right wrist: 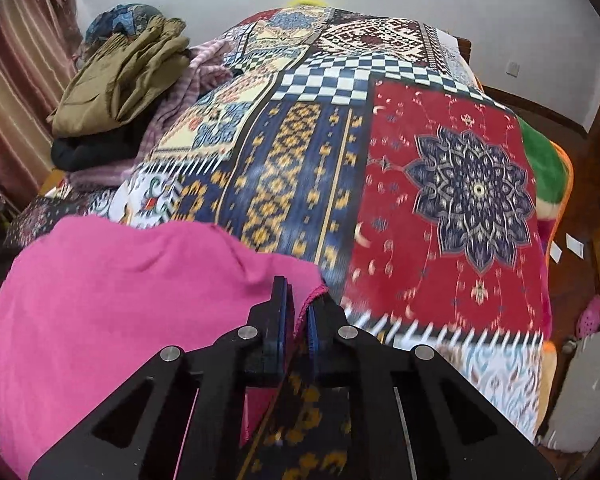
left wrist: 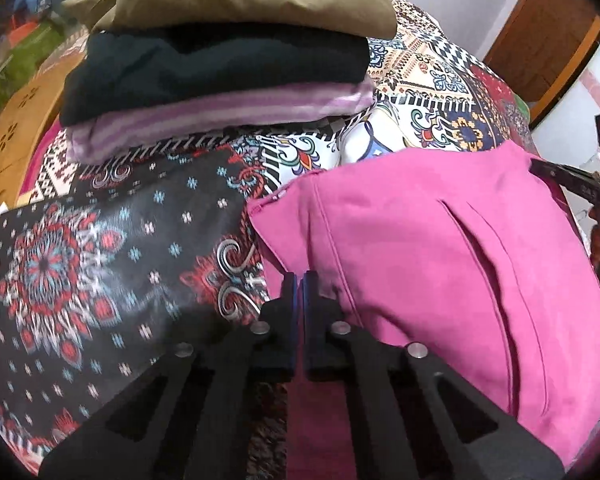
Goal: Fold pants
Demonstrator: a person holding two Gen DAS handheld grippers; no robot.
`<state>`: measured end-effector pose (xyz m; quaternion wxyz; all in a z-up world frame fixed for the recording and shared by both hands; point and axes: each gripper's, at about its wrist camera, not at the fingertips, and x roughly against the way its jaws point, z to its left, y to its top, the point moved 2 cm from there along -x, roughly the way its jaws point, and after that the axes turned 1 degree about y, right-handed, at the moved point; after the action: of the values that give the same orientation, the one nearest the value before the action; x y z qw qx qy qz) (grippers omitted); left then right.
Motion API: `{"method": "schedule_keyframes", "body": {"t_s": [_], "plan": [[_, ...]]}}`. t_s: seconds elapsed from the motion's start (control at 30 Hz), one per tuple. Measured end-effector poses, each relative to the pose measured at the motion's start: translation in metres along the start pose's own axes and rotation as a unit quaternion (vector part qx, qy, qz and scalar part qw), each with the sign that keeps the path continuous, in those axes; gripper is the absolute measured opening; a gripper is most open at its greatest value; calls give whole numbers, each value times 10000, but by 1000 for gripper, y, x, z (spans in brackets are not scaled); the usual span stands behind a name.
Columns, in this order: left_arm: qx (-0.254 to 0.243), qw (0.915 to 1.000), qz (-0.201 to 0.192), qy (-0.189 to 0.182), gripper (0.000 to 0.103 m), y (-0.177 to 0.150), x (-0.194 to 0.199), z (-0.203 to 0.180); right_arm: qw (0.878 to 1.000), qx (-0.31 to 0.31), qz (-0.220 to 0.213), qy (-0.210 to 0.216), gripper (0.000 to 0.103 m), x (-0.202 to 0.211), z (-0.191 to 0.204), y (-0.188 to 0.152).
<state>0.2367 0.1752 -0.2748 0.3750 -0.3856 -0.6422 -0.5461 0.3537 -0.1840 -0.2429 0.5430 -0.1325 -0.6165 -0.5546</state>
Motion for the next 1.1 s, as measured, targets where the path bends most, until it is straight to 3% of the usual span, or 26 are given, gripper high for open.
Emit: {"method": "schedule_keyframes", "body": {"t_s": [0.13,0.23,0.4,0.5,0.6,0.67,0.87,0.97,1.1], "plan": [[171,9998,67,-8,1,-3,5,6,9999,148,-38,-73,7,-4,1,11],[141,9998,86,150,2,-3,11,14,9997,139,189,34,8,-6,1,12],[206,9987,-112,454,2,11,30,34,9984,22,398,389,29,13,3,0],[247,9984,-288,429,5,16,45,36,9982,-34,363,478,31,35,8,-12],[49,9972,-429,606,15,15,57,22,9977,-134,289,591,31,59,14,-29],[-79,9972,-481,569,29,12,60,7,9979,-27,274,592,31,78,26,-44],[-544,9940,-790,525,60,-7,84,-42,9948,-69,376,940,32,112,62,-83],[-729,9925,-892,405,70,-20,97,-61,9923,-123,363,1174,32,125,79,-99],[-808,9919,-894,409,74,-39,106,-68,9923,15,357,1182,32,128,96,-109]]}}
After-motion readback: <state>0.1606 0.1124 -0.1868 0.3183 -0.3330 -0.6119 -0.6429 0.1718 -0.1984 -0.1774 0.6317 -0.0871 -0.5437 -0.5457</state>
